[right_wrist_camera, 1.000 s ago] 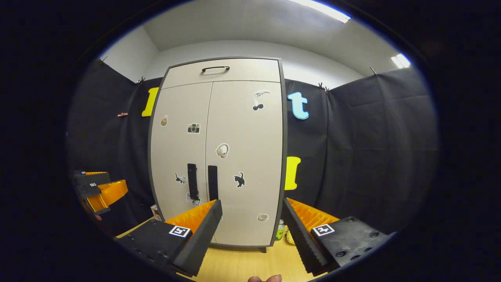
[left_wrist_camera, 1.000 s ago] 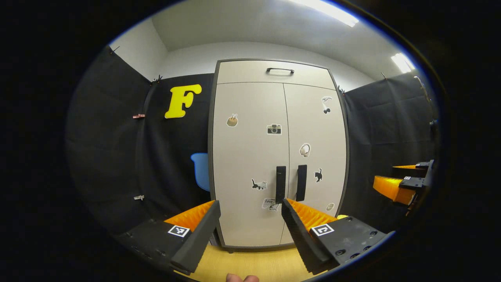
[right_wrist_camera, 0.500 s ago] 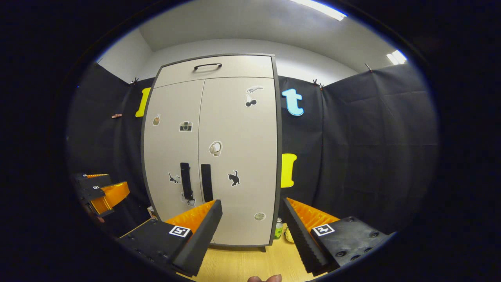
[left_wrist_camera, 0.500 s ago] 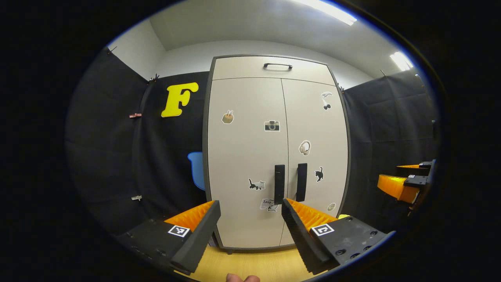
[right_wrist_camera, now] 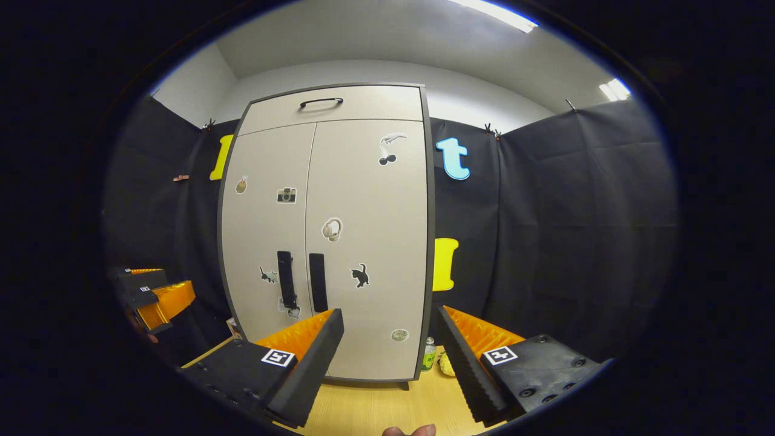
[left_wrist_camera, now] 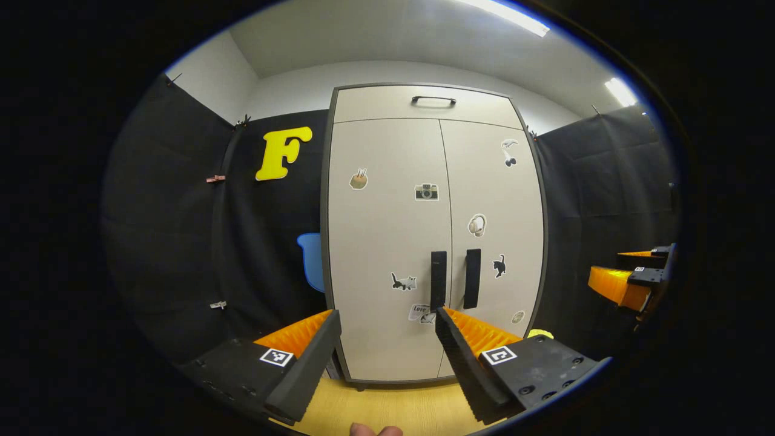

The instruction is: Open the right door of the double-door shoe cabinet with the right hand, and open the left door with the left hand.

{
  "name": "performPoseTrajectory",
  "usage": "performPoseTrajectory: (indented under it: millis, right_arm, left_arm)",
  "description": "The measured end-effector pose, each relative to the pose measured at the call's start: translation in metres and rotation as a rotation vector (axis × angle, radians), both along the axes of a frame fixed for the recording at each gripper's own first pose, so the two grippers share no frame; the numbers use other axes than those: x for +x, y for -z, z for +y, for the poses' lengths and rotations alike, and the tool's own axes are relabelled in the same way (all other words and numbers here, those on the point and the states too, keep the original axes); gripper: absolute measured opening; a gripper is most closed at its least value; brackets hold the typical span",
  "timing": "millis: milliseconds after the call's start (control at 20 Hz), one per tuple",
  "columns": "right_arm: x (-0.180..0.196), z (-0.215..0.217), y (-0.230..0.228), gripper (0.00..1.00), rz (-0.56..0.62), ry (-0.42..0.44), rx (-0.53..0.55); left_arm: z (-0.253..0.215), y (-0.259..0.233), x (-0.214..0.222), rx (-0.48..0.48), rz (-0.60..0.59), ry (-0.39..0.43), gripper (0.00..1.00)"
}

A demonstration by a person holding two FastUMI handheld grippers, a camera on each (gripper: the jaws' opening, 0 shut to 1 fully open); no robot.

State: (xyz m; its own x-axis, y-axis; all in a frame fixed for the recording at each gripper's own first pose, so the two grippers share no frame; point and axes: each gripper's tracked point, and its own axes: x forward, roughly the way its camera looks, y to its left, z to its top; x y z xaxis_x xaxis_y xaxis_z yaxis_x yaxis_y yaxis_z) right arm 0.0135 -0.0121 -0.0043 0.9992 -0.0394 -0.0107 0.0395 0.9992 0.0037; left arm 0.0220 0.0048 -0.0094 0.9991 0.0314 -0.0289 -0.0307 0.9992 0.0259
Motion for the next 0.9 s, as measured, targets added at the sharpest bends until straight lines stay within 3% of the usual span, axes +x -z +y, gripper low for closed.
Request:
performPoseTrajectory:
  millis: [300, 600, 900]
  right_arm:
    - [0.026, 0.028, -0.007, 0.96, -0.008, -0.048, 0.009]
    - [0.095, 0.078, 0.008, 0.97, 0.025, -0.104, 0.001]
    - [0.160, 0.110, 0.036, 0.97, 0.050, -0.104, 0.030]
  left_arm:
    - [0.005, 0.005, -0.008, -0.014, 0.015, 0.002, 0.97]
    - [0.007, 0.013, -0.015, -0.019, 0.027, 0.023, 0.97]
    - [0.018, 0.017, -0.016, -0.028, 0.026, 0.036, 0.97]
